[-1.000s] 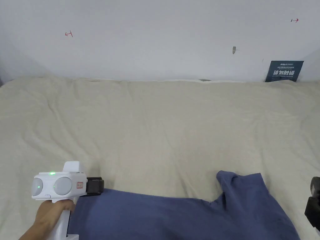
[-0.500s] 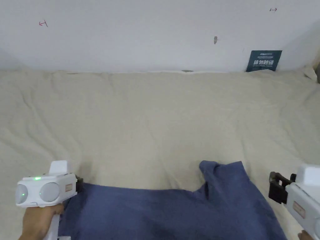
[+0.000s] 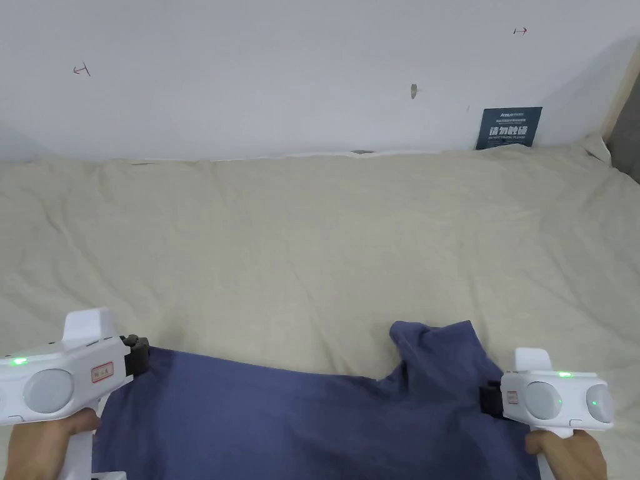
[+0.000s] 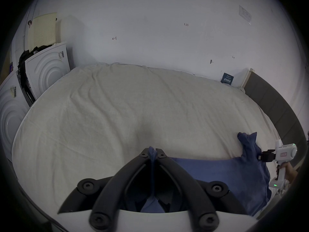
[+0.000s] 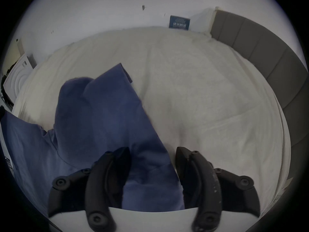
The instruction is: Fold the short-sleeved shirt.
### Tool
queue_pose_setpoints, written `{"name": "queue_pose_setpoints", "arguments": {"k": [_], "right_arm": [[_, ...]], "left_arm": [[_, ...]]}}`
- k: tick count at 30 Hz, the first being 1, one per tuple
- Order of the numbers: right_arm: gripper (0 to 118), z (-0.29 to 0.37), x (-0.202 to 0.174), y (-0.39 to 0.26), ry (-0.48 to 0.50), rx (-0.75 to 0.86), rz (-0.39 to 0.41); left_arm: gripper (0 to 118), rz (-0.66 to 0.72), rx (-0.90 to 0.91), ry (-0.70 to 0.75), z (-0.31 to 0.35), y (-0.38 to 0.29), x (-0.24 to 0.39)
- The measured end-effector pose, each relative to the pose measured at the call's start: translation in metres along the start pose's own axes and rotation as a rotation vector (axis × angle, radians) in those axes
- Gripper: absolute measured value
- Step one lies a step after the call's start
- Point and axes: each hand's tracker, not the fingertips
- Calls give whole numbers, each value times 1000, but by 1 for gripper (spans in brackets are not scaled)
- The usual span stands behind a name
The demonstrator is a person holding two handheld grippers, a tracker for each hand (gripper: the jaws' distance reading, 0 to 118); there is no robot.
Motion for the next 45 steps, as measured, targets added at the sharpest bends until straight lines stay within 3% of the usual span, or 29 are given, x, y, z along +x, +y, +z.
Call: {"name": "queue_pose_setpoints", "arguments": {"k": [2,3,14,24,30,38,45], "right_arm": [[11,9,-3,-1,-4,-10,14],[6,15,-5,-2,-9,9,35],[5,171,5,45,88,388,63],[5,302,9,169,105,844,71],[5,356,8,241,146,1018,1],[5,375,5,290,151,1096,-15],[5,321,2,301,154,1088,-36]], "left_arm": [[4,6,0,5,5,-3,-1],[4,10,1,9,12,-3,0],[4,56,136,-2,83,26,-4],[4,25,462,93,183,167,-6],[4,39,620,118,219,247,-8],[4,21,721,141,216,303,2],[4,11,724,155,151,311,7]]}}
